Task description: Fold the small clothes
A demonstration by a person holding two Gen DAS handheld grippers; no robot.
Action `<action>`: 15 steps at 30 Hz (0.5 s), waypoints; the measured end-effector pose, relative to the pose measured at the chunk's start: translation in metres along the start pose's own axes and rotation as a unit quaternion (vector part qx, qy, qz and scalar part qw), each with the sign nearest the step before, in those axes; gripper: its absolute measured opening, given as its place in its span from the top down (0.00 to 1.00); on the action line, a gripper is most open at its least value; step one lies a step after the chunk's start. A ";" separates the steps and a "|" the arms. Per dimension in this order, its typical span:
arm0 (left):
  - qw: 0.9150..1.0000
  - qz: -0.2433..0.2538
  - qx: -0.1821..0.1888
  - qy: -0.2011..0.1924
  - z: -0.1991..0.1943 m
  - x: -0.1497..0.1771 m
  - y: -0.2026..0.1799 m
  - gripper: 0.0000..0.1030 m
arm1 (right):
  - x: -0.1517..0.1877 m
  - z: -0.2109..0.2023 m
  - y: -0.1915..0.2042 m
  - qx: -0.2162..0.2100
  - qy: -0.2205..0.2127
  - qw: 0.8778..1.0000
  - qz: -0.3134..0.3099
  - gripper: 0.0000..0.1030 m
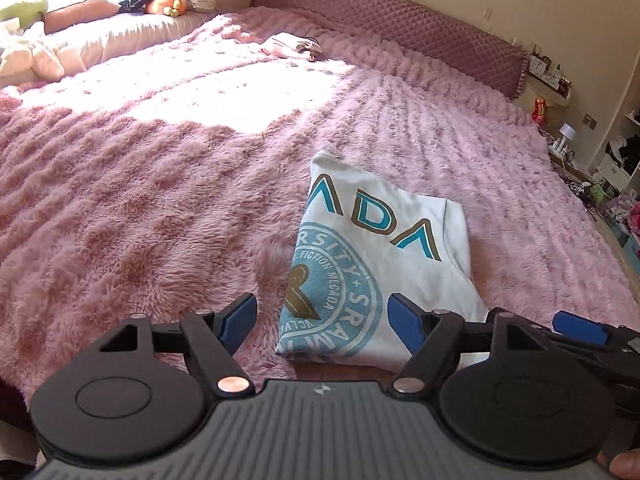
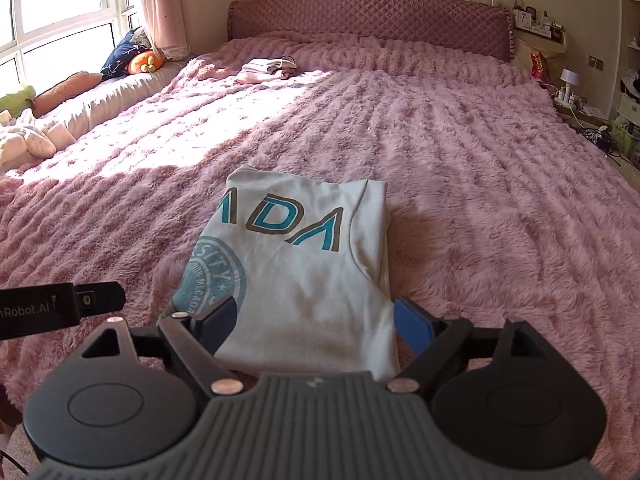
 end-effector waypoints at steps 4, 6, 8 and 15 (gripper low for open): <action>1.000 0.018 -0.011 0.001 -0.018 0.004 -0.007 0.14 | 0.006 -0.019 0.007 0.022 0.002 1.000 0.003 0.21; 1.000 0.020 -0.013 0.005 -0.023 0.009 -0.008 0.14 | 0.012 -0.025 0.010 0.027 0.007 1.000 0.006 0.21; 0.999 0.028 -0.017 0.009 -0.025 0.015 -0.012 0.14 | 0.020 -0.031 0.013 0.033 0.014 0.999 0.011 0.21; 0.998 0.053 -0.036 0.028 -0.025 0.032 -0.017 0.14 | 0.040 -0.041 0.011 0.077 0.024 0.997 0.002 0.21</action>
Point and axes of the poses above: each gripper's, at about its wrist camera, not at the fingertips, and z roughly the way its jaws point, y to its left, x to its underside, the point moved 9 cm from there along z, roughly the way its jaws point, and after that the axes turned 2 degrees about y, right-handed, at the moved point
